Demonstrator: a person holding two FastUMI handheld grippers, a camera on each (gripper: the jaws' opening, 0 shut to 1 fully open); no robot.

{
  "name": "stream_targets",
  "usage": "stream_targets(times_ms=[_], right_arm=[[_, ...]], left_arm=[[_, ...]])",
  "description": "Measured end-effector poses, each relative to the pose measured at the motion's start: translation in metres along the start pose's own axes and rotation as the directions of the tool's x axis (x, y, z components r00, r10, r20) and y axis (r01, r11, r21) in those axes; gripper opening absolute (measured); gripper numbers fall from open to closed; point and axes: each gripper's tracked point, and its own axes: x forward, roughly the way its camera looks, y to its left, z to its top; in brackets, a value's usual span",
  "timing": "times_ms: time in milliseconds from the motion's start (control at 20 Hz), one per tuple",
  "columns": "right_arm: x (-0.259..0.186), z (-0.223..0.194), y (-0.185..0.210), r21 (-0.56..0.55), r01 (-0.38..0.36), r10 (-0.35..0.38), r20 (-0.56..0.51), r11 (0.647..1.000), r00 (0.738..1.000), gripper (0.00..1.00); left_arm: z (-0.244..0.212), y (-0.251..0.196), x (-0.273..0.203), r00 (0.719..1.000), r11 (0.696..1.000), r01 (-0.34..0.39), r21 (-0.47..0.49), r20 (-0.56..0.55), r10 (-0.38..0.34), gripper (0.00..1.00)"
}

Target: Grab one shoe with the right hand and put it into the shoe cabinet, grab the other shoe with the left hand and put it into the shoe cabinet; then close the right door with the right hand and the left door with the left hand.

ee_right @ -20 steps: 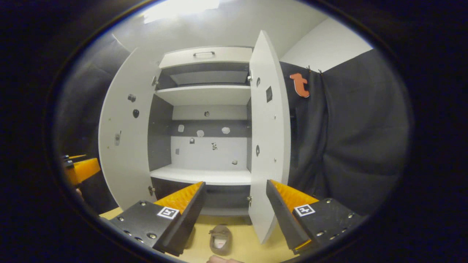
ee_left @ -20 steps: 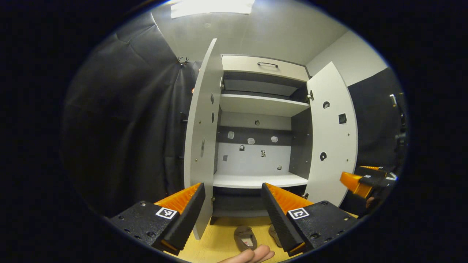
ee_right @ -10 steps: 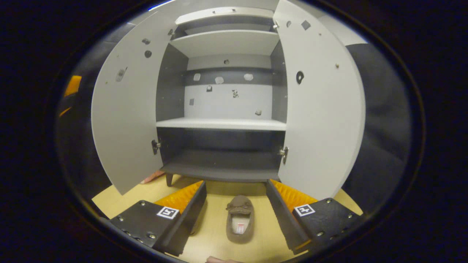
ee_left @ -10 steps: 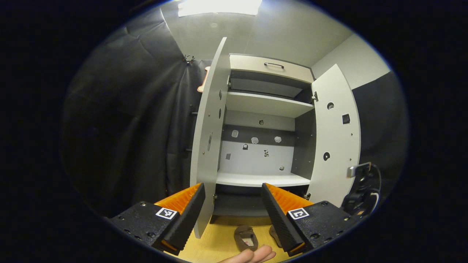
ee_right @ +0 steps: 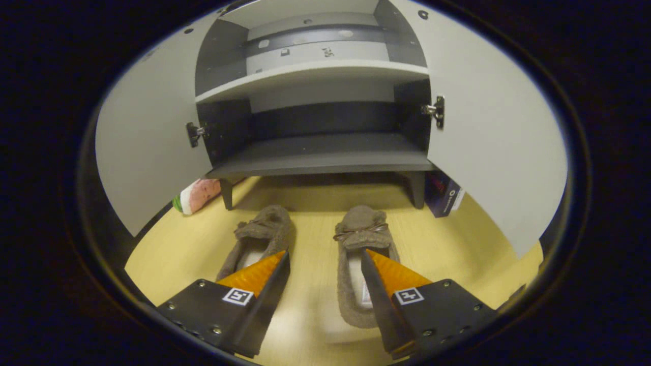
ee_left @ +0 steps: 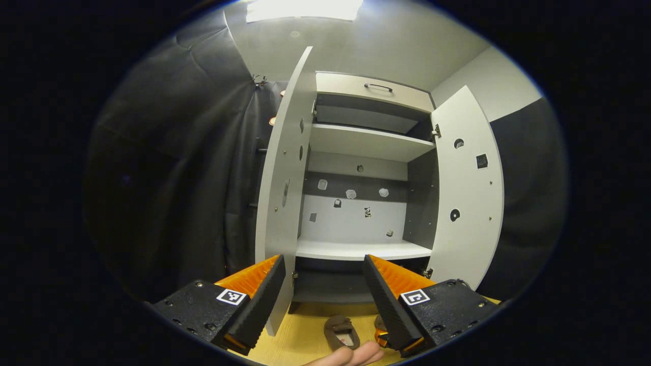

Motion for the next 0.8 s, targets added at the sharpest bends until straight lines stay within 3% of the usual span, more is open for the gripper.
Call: stream_targets(times_ms=[50,150,450,500,600,650,750,800], right_arm=[[0.005,-0.003,-0.006,0.013,0.023,-0.022,-0.020,1.000,1.000,0.85],[0.027,-0.011,-0.011,0.053,0.036,-0.033,-0.052,0.998,0.998,0.68],[0.068,-0.011,-0.003,0.038,0.029,-0.027,-0.061,0.999,0.998,0.68],[0.077,-0.015,-0.008,0.059,0.057,-0.053,-0.069,0.997,0.996,0.53],[0.083,-0.019,-0.003,0.139,0.036,-0.025,-0.081,0.990,0.996,0.24],[0.095,-0.017,-0.010,0.140,0.044,-0.033,-0.082,0.989,0.996,0.28],[0.084,-0.015,-0.006,0.175,-0.035,0.043,-0.043,0.984,0.998,0.02],[0.075,-0.013,-0.003,0.178,-0.067,0.073,-0.027,0.982,0.997,0.02]], left_arm=[[0.001,0.000,0.004,1.000,1.000,-0.002,0.006,0.005,0.002,0.91],[0.006,-0.004,0.010,1.000,1.000,0.003,0.019,0.017,-0.003,0.94],[0.011,-0.024,0.036,0.999,0.998,0.047,0.038,0.004,-0.048,0.91],[0.011,-0.027,0.039,0.998,0.997,0.059,0.039,0.004,-0.059,0.91],[0.010,-0.031,0.047,0.997,0.996,0.074,0.047,0.006,-0.074,0.94],[0.009,-0.035,0.049,0.996,0.995,0.087,0.050,0.006,-0.087,0.94],[0.006,-0.043,0.053,0.993,0.992,0.118,0.041,0.004,-0.118,0.94],[0.004,-0.046,0.055,0.991,0.990,0.134,0.031,-0.001,-0.134,0.91]])
